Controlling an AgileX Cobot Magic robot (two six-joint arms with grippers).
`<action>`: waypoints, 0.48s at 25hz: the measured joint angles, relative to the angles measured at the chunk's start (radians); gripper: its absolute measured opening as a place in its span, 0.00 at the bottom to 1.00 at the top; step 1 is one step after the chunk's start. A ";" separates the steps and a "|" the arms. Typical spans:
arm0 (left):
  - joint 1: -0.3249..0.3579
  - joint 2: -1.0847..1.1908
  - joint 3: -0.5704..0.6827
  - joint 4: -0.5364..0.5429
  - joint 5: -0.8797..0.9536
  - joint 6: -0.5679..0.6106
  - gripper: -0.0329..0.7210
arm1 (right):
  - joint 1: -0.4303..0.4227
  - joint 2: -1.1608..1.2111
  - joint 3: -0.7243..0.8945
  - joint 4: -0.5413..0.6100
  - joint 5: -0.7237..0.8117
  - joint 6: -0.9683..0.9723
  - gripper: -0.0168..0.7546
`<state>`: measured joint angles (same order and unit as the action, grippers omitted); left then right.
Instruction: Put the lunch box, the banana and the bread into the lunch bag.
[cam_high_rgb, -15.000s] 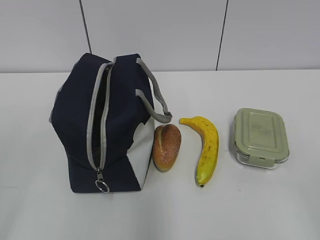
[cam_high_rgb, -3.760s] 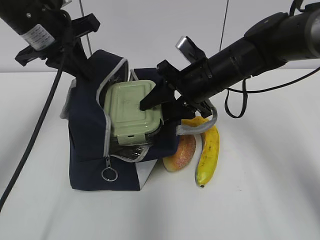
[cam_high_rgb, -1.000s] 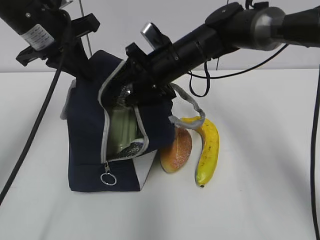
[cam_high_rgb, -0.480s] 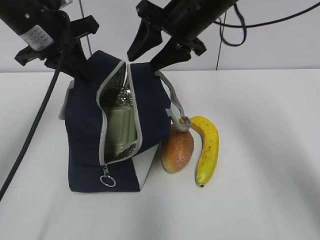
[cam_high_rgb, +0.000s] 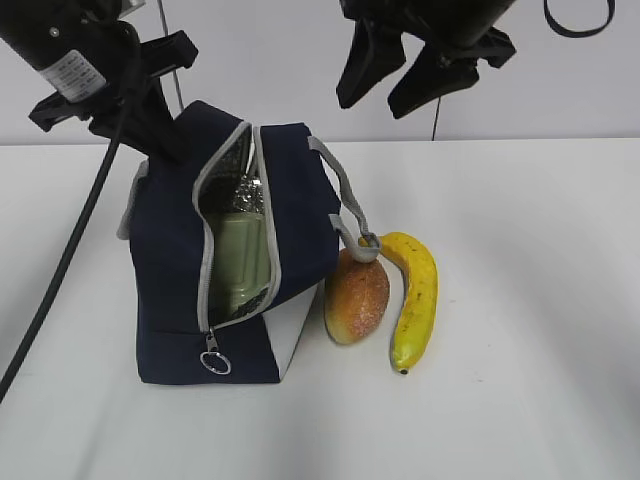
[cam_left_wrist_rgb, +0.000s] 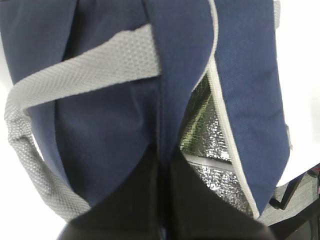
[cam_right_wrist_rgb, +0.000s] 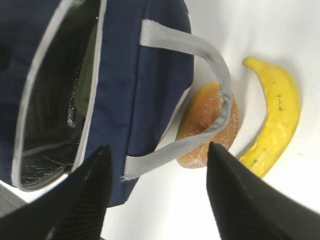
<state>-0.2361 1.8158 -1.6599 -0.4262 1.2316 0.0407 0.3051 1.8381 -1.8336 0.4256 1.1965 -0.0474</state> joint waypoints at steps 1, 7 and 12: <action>0.000 0.000 0.000 0.000 0.000 0.000 0.04 | 0.000 -0.024 0.043 -0.007 -0.025 0.000 0.62; 0.000 0.000 0.000 0.000 0.000 0.001 0.04 | 0.000 -0.156 0.345 -0.029 -0.220 0.002 0.62; 0.000 0.000 0.000 0.000 0.000 0.001 0.04 | 0.000 -0.258 0.577 -0.037 -0.377 0.032 0.62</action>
<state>-0.2361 1.8158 -1.6599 -0.4262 1.2316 0.0413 0.3051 1.5798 -1.2571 0.3888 0.8191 -0.0158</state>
